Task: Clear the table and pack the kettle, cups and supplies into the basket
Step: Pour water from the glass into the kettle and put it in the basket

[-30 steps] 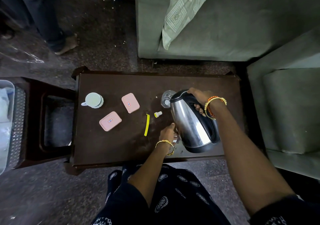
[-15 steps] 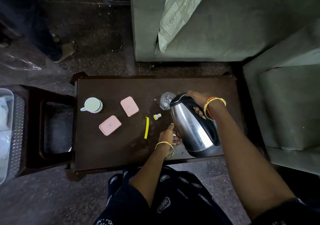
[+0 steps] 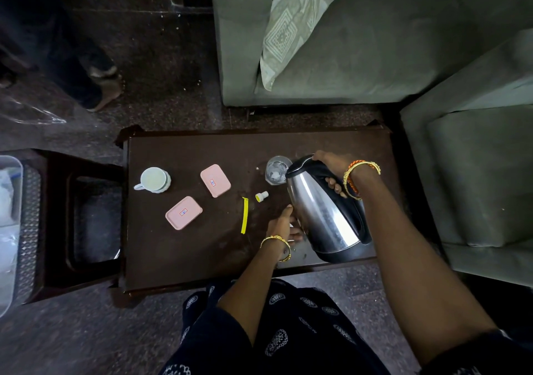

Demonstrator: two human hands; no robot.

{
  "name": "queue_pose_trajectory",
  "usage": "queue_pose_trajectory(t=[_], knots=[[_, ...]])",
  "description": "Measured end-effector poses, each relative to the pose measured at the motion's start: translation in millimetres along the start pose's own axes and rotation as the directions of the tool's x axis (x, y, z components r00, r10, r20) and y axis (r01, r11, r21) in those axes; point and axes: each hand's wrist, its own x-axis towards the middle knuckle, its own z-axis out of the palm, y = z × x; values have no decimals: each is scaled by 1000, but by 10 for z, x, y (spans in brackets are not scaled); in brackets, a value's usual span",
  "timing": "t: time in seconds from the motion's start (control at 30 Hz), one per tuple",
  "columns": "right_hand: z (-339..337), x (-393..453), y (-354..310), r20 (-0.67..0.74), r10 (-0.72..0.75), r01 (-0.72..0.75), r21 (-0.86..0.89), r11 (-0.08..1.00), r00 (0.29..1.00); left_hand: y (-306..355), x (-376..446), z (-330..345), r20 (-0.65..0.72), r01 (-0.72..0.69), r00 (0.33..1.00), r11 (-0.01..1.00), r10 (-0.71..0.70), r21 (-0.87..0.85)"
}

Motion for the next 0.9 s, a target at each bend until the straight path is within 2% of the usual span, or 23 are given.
queue_pose_trajectory(t=[0.63, 0.9], knots=[[-71, 141, -152, 68, 27, -14, -185, 983, 997, 60, -100, -35, 90, 4, 996, 999, -7, 39], [-70, 144, -102, 8, -29, 30, -126, 992, 1000, 67, -132, -44, 96, -3, 995, 999, -2, 50]])
